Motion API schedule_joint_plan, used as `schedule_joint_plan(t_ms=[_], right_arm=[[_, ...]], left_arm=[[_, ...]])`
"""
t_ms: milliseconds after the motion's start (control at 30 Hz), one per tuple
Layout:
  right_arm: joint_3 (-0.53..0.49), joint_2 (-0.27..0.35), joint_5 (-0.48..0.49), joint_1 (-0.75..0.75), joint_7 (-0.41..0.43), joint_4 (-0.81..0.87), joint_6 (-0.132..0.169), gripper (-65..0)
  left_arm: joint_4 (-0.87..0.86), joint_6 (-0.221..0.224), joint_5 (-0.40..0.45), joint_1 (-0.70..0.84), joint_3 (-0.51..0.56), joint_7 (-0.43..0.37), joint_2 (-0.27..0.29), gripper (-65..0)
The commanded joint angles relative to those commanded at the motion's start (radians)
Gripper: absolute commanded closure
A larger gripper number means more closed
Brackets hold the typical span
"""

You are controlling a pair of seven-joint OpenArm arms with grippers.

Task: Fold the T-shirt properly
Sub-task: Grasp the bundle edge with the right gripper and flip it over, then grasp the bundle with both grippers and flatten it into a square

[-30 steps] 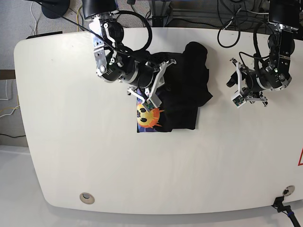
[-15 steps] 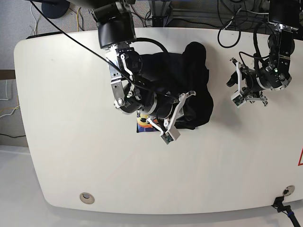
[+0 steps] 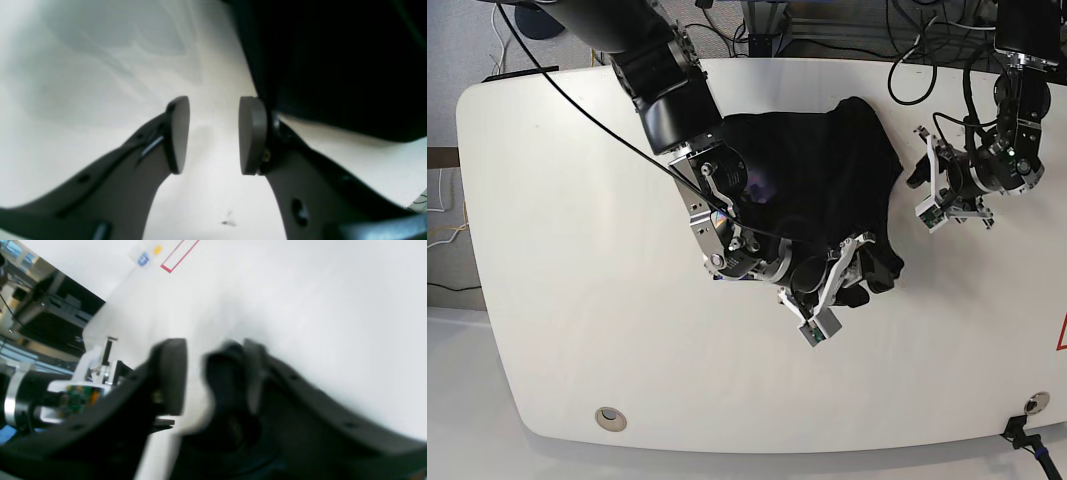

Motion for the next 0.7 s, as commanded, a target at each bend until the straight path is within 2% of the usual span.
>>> schedule_joint_plan(t_ms=[100, 233, 333, 400, 500, 600, 700], right_arm=[[0.0, 0.015, 0.0, -0.015, -0.002, 0.051, 0.0, -36.1], [0.0, 0.143, -0.003, -0.04, -0.002, 0.117, 0.0, -36.0], [0.0, 0.218, -0.005, -0.064, 0.005, 0.114, 0.0, -34.1], [0.0, 0.265, -0.005, -0.064, 0.005, 0.106, 0.0, -27.9], [0.0, 0.313, -0.005, -0.064, 0.009, 0.061, 0.0, -14.2], [0.002, 0.32, -0.006, -0.064, 0.052, 0.018, 0.0, 0.0], [0.002, 0.333, -0.008, -0.046, 0.08, -0.051, 0.0, 0.0]], left_arm=[[0.012, 0.0, 0.0, -0.015, 0.002, 0.0, 0.0, -21.3], [0.115, 0.0, -0.003, -0.008, 0.02, 0.005, 0.008, -21.3], [0.187, 0.0, -0.005, 0.031, 0.057, 0.005, 0.037, -21.3], [0.219, 0.0, -0.005, 0.068, 0.066, 0.006, 0.083, -21.3], [0.226, 0.0, -0.003, 0.117, 0.086, 0.006, 0.133, -21.1], [0.226, 0.0, 0.0, 0.157, 0.086, 0.005, 0.18, -21.1], [0.218, 0.0, 0.002, 0.18, 0.092, 0.005, 0.238, -21.1]])
